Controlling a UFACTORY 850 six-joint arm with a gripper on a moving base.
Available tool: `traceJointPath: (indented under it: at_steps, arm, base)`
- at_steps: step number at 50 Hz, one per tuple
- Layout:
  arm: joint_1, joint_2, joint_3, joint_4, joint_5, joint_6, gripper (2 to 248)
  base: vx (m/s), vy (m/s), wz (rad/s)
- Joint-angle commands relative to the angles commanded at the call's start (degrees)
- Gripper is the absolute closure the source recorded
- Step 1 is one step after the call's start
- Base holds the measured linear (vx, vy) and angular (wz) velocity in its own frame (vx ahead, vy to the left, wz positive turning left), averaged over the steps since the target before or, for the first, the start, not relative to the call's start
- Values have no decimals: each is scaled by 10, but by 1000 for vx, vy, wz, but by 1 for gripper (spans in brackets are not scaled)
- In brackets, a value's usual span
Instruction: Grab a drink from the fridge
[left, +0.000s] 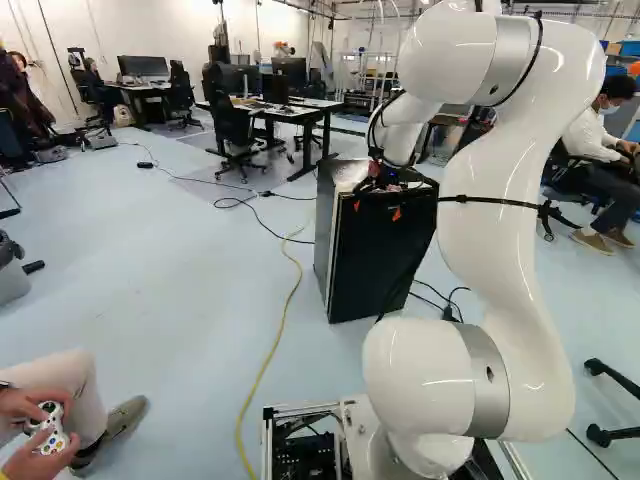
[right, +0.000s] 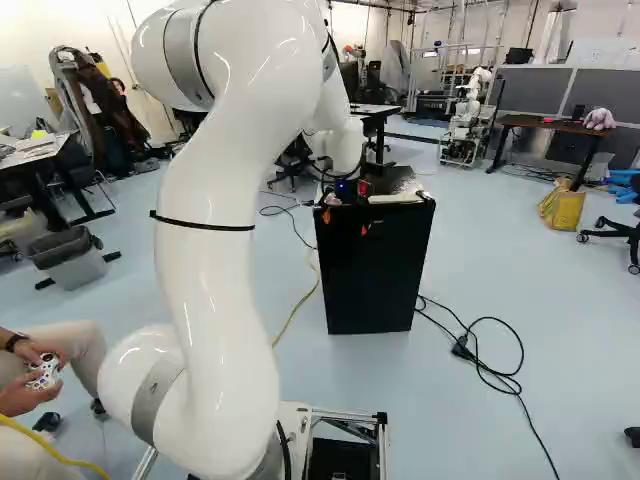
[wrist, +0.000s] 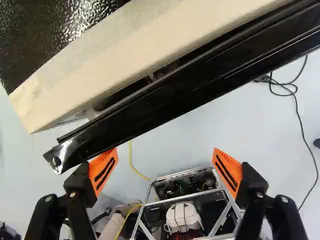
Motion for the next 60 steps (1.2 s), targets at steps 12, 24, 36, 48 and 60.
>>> traceJointPath:
  at_steps: [12, 24, 36, 48, 60]
  arm:
    - [0, 0, 0, 0, 13, 0, 3]
    - [0, 0, 0, 0, 26, 0, 3]
    - [0, 0, 0, 0, 38, 0, 3]
    - [0, 0, 0, 0, 47, 0, 3]
    - [0, 7, 10, 0, 48, 0, 3]
  base:
    - [0, 0, 0]
    - [0, 0, 0]
    - [0, 0, 0]
    - [0, 0, 0]
    - [0, 0, 0]
